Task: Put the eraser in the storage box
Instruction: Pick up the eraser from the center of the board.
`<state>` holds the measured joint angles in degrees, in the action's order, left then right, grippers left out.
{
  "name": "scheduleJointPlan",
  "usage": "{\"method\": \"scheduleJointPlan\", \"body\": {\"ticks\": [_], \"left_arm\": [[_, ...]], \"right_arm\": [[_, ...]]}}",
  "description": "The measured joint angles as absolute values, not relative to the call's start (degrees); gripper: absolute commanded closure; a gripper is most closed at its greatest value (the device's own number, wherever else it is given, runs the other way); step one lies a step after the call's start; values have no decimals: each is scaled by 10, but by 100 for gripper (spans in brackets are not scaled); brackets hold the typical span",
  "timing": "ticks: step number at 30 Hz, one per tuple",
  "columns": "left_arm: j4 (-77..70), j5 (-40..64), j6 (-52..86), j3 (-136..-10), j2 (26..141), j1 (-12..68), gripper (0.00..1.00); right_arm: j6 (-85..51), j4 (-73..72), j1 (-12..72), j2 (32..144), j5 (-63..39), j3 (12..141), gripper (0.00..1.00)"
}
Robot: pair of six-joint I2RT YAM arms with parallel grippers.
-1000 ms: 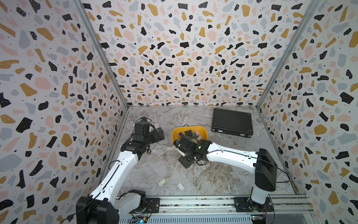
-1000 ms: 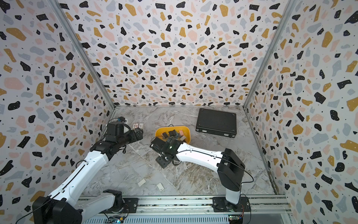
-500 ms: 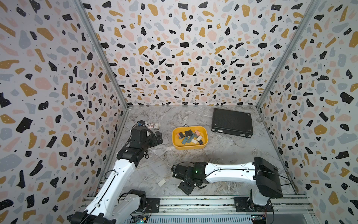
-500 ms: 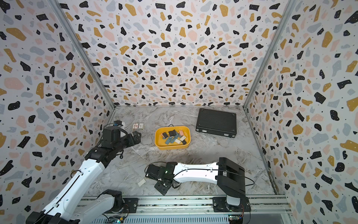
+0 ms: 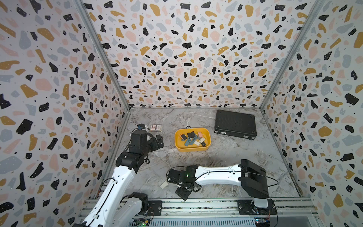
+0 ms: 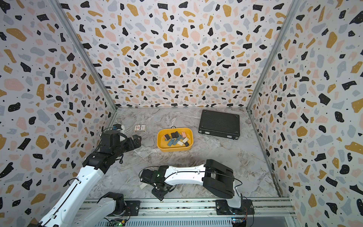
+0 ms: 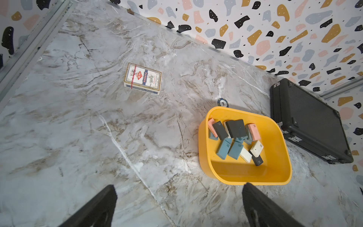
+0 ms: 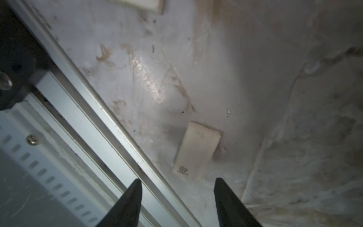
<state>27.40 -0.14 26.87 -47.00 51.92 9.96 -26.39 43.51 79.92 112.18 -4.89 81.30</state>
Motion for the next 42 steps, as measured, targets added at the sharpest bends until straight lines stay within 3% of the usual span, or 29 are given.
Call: {"method": "scheduleJointPlan", "body": {"ticks": [18,24,33,42], "left_arm": [[283,-21,269,-469,533,97,0],[282,-21,269,-467,541,96,0],[278,-21,268,-467,547,94,1],[278,-20,268,-467,553,93,1]], "right_arm": [[-265,466,783,1169,-39,849,45],[-259,469,777,1174,-49,857,57],[-253,474,770,1180,-62,867,87],[-250,474,737,1168,-46,867,93]]}}
